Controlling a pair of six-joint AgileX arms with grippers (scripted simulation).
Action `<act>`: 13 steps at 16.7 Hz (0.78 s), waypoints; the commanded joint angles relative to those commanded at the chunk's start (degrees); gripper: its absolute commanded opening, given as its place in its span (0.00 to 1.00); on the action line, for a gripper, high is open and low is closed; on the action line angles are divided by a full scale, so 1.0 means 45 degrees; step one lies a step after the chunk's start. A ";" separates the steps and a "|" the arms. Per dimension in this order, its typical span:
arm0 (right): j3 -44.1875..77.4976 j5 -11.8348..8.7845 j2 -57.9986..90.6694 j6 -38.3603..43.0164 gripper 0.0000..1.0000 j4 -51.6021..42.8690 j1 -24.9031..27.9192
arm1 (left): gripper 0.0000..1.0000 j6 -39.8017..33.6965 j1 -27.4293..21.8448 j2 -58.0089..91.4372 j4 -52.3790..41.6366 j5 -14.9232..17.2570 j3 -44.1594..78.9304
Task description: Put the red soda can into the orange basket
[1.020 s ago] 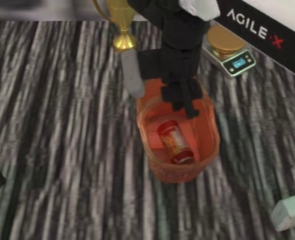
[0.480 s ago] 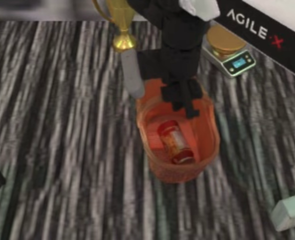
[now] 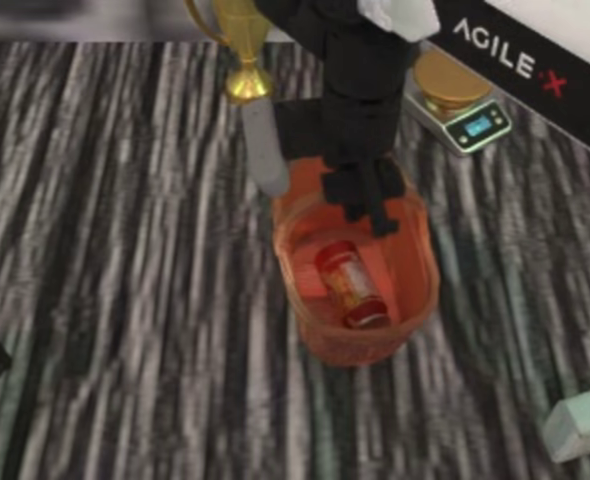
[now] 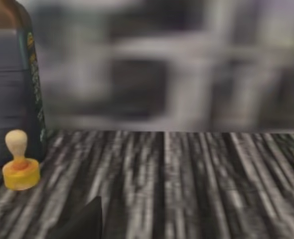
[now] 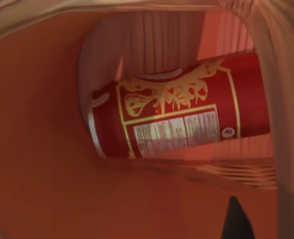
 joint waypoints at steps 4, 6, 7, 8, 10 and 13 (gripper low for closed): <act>0.0000 0.0000 0.0000 0.0000 0.00 0.0000 0.0000 | 1.00 0.0000 0.0000 0.0000 0.0000 0.0000 0.0000; 0.0000 0.0000 0.0000 0.0000 0.00 0.0000 0.0000 | 1.00 0.0000 0.0000 0.0000 0.0000 0.0000 0.0000; 0.0000 0.0000 0.0000 0.0000 0.00 0.0000 0.0000 | 1.00 0.0000 0.0000 0.0000 0.0000 0.0000 0.0000; 0.0000 0.0000 0.0000 0.0000 0.00 0.0000 0.0000 | 1.00 0.0000 0.0000 0.0000 0.0000 0.0000 0.0000; 0.0011 0.0004 0.0007 0.0004 0.00 0.0001 -0.0021 | 1.00 0.0000 0.0000 0.0000 0.0000 0.0000 0.0000; 0.0537 0.0005 0.0149 -0.0104 0.00 -0.0503 -0.0043 | 1.00 0.0000 0.0000 0.0000 0.0000 0.0000 0.0000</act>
